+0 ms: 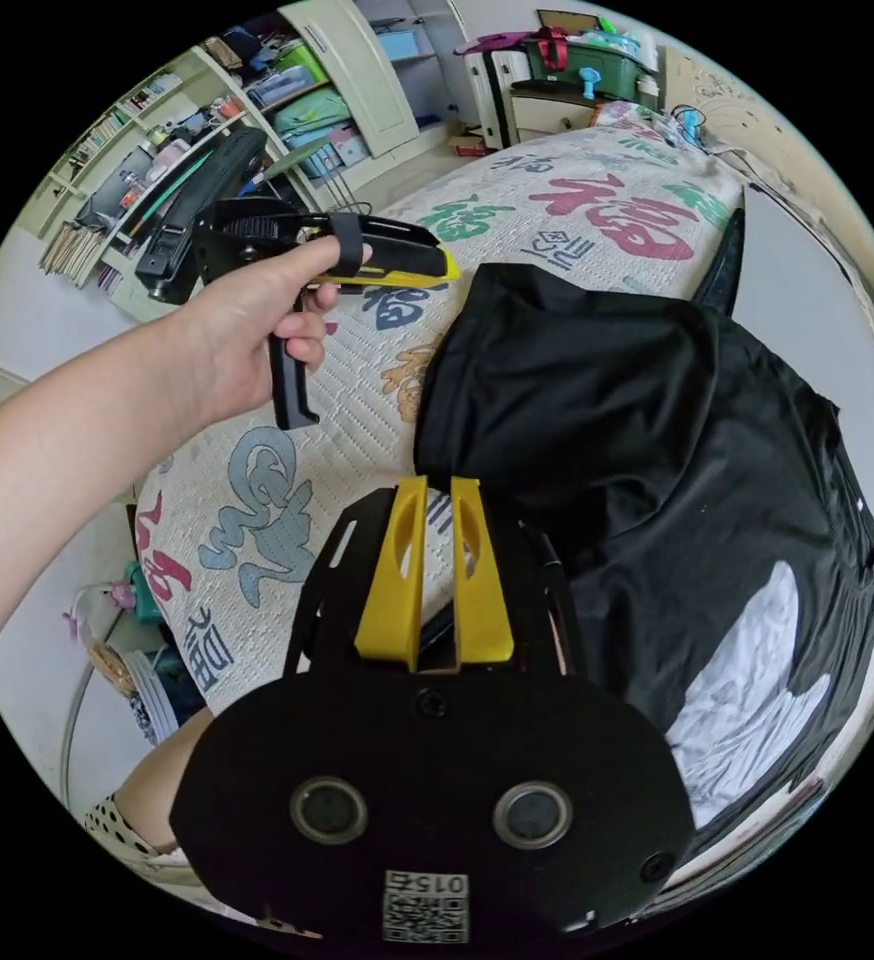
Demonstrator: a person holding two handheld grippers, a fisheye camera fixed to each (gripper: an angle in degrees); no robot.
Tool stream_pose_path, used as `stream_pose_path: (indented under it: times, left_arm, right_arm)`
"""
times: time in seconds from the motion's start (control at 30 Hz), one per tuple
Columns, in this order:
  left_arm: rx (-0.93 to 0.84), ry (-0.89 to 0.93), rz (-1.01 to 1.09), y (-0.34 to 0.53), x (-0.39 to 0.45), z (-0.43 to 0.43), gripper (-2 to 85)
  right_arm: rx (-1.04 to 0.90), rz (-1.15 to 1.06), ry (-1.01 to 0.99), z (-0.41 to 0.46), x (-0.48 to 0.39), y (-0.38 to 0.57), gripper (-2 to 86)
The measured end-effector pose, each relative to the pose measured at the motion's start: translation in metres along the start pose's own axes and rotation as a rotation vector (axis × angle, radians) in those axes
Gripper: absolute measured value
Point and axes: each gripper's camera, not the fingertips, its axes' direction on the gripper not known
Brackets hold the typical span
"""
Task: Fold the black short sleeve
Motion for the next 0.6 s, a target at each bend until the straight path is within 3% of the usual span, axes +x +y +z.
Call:
stream_pose_path:
  times: [0.07, 0.17, 0.3, 0.37, 0.43, 0.6]
  left_arm:
    - [0.006, 0.043, 0.011, -0.004, 0.018, -0.02, 1.8]
    - [-0.052, 0.094, -0.019, -0.012, 0.047, -0.028, 9.6]
    - [-0.097, -0.076, 0.071, -0.005, 0.1, -0.038, 3.7]
    - [-0.095, -0.025, 0.074, -0.001, 0.112, -0.05, 2.0]
    - [-0.067, -0.022, 0.083, 0.005, 0.127, -0.073, 1.1]
    - [-0.082, -0.023, 0.082, 0.017, 0.151, -0.1, 0.4]
  right_arm:
    - [-0.001, 0.005, -0.037, 0.008, 0.023, 0.006, 1.6]
    - [-0.022, -0.014, -0.045, 0.026, 0.059, 0.014, 0.2]
    - [-0.037, -0.034, -0.04, 0.049, 0.108, 0.025, 0.4]
    - [-0.002, -0.036, -0.018, 0.05, 0.13, 0.031, 1.6]
    - [0.058, -0.058, 0.001, 0.05, 0.155, 0.039, 8.7]
    - [-0.004, -0.102, 0.041, 0.086, 0.198, 0.037, 6.3]
